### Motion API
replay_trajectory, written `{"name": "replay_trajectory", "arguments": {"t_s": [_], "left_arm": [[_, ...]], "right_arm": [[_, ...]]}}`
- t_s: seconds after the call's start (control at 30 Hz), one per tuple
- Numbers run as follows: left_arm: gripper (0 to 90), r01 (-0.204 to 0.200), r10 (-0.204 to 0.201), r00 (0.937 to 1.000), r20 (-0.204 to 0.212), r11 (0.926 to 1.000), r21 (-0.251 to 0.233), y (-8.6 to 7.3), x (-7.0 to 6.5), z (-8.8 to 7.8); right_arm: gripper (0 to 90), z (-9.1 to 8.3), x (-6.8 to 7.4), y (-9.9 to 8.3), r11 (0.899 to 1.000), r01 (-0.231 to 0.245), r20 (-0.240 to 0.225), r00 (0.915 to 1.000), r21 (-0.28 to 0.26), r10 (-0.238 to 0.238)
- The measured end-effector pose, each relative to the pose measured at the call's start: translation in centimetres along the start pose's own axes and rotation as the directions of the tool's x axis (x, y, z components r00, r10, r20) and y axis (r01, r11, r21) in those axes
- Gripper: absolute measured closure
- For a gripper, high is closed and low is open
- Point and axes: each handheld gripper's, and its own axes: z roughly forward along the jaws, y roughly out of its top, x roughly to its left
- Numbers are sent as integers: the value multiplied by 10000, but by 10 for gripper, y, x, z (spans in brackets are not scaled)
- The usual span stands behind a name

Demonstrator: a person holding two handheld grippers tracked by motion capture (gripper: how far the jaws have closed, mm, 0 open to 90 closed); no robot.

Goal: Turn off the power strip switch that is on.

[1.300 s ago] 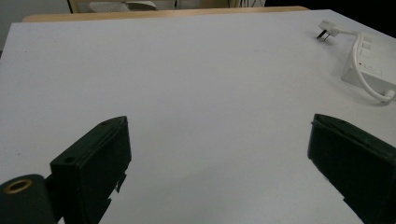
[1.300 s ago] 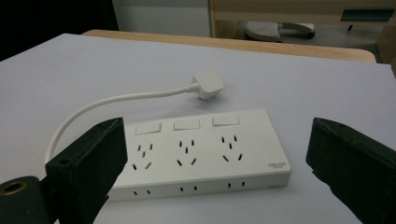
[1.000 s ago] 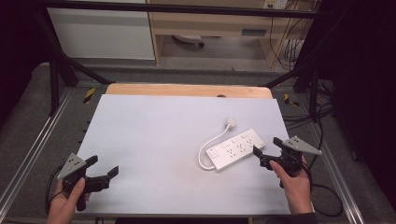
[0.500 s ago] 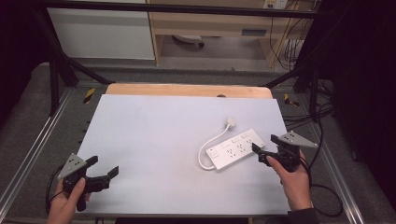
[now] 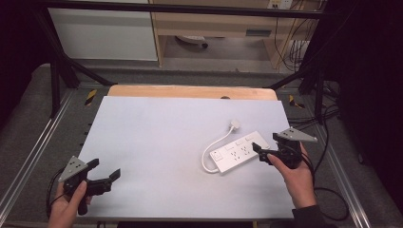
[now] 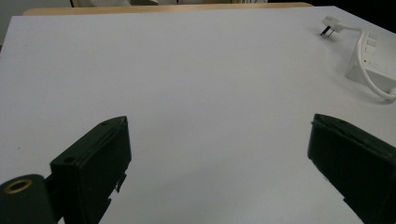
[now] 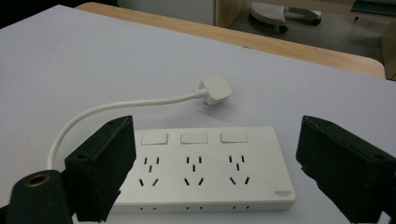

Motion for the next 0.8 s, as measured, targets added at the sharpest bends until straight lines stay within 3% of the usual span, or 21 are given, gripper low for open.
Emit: {"name": "replay_trajectory", "arguments": {"t_s": [0.17, 0.43, 0.8], "left_arm": [[58, 34, -34, 10000, 8, 10000, 12, 0, 0, 0], [58, -19, 19, 10000, 46, 10000, 76, 0, 0, 1], [58, -79, 78, 9999, 103, 9999, 91, -1, -1, 1]], "right_arm": [[83, 4, 3, 5, 9999, 135, -300, 9995, -14, -136], [94, 7, 4, 13, 9997, 230, -132, 9997, 126, -229], [251, 10, 5, 22, 9994, 315, -92, 9995, 154, -314]]}}
